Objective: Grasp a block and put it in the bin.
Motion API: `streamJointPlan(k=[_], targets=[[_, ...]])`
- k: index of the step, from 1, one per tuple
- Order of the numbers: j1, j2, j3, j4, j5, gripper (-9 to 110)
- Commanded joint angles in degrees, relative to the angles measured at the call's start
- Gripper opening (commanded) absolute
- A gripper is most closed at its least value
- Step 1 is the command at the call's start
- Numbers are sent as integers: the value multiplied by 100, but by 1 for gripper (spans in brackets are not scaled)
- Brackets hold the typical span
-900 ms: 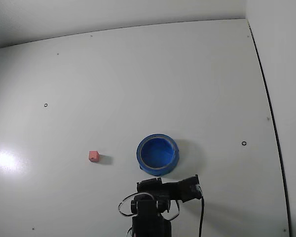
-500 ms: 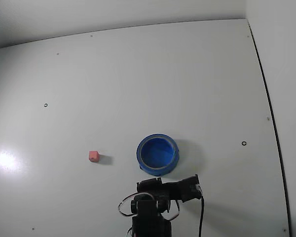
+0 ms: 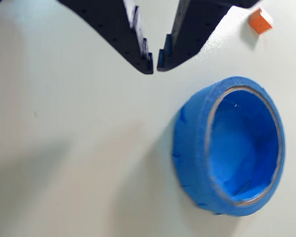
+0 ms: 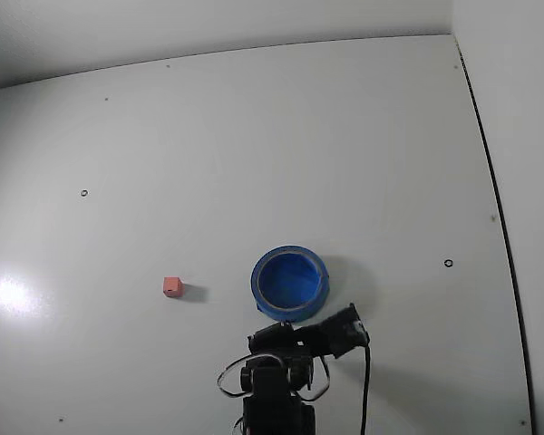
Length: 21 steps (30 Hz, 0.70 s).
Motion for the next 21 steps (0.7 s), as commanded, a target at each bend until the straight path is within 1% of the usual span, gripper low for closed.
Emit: streamJointPlan(k=[1,5,7,10,12,15,17,21], targets=[[-35,0,-202,-378,-1529,1],[-62,-114,-923,-387,-2751,3],[-176,-308,-1362,-290,-3111,7],[-510,-809,-1978,-88,-3445,16],[-888,-1257,-2408,35,-3542,23],[-1512,-2004,-3173,193,-3498,29],[-1934,-2566,-3744,229,-3428,31],[-2637,-3867,-4913,237,-3243,31]])
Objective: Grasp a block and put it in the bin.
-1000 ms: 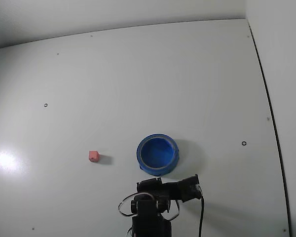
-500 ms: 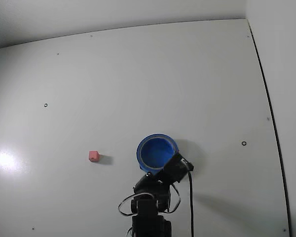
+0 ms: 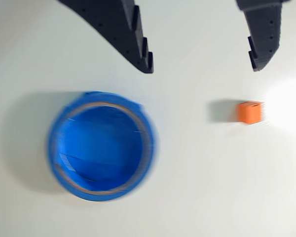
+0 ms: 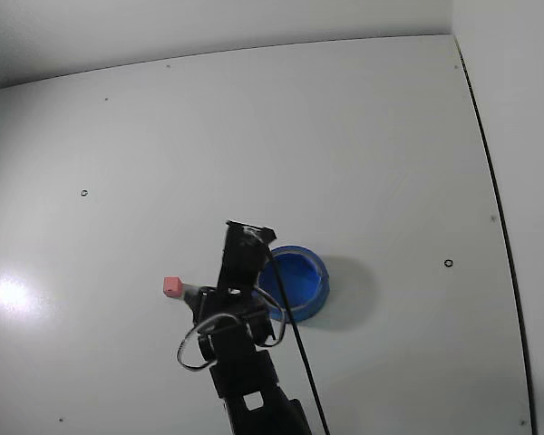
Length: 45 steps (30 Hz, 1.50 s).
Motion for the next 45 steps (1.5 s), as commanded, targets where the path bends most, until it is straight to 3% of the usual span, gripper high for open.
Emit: streamJointPlan(k=[1,15,45], targets=[[-694,-1345,-1767,18,114,31],[-949,-4702,-4131,-62,149,31],[-1028,-7304,-5555,-79,158,31]])
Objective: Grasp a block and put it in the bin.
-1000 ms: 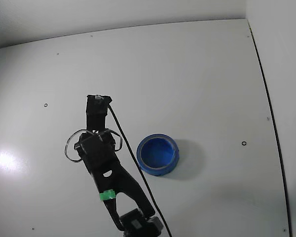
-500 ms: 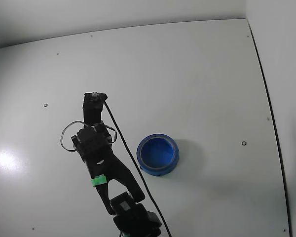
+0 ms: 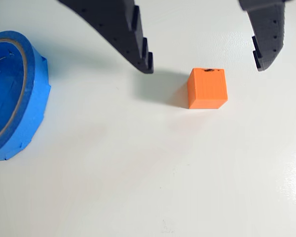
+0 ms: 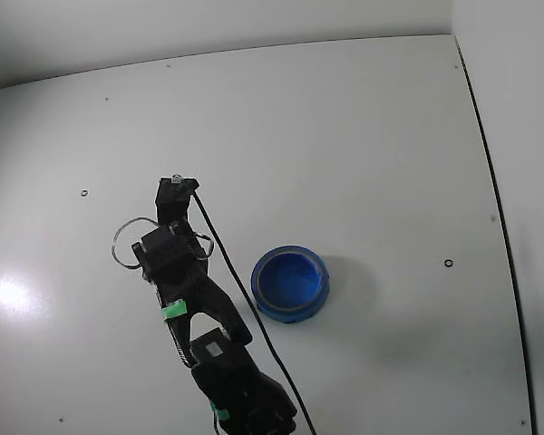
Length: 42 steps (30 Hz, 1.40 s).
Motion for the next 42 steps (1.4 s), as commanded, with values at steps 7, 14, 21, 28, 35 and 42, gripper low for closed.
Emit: streamJointPlan(k=[7,14,21,28,35,42], targets=[[-53,-264,-686,-105,-26,31],[-53,-483,-853,-105,0,31],[-53,-633,-888,-105,9,31],[-53,-659,-888,-105,0,29],[-9,-598,-853,-105,18,-2],[35,-492,-791,-105,35,0]])
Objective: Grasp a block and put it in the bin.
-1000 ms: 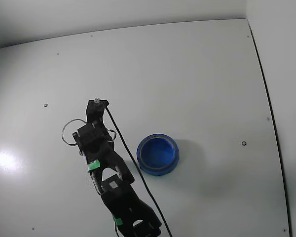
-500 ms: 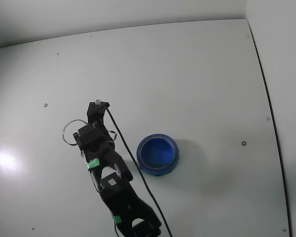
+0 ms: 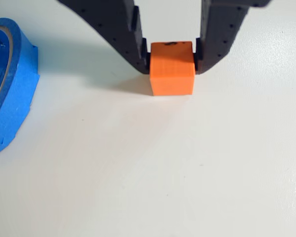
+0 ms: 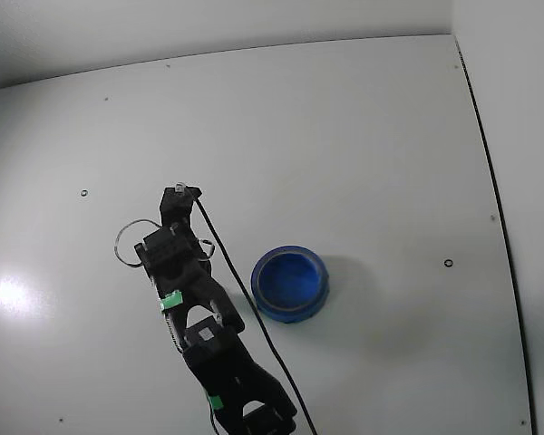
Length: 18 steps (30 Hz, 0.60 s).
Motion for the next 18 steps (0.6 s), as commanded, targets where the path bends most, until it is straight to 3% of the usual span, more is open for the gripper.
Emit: streamJointPlan(k=[1,12,18], targets=[[35,475,-387,-97,35,-1],[1143,3472,633,-290,1301,0],[2074,4852,1986,-650,1397,0]])
